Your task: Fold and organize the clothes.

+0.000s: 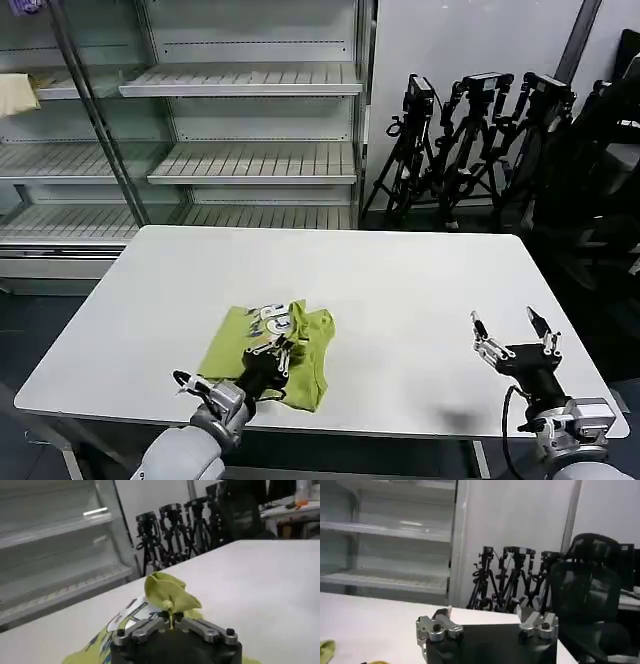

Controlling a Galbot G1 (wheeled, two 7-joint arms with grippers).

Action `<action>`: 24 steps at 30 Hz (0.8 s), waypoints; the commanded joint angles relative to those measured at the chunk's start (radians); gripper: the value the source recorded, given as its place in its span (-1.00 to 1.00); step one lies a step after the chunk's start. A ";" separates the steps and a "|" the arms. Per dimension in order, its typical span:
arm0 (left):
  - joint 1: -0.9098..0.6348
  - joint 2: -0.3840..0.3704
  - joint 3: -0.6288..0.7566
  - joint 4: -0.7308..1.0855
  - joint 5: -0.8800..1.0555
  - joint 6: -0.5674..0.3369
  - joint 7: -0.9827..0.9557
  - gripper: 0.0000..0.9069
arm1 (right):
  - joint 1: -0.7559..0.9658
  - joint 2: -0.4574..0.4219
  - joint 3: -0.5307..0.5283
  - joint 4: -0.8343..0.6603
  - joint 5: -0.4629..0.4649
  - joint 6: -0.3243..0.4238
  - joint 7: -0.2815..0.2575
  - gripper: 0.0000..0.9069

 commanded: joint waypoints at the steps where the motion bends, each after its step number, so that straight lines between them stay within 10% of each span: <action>1: -0.044 -0.010 0.024 -0.025 -0.083 -0.021 0.012 1.00 | 0.001 0.002 0.005 0.004 0.004 0.000 -0.002 1.00; 24: 0.047 0.039 -0.274 0.089 -0.448 0.100 -0.257 1.00 | 0.017 0.010 -0.022 -0.012 -0.015 0.000 -0.013 1.00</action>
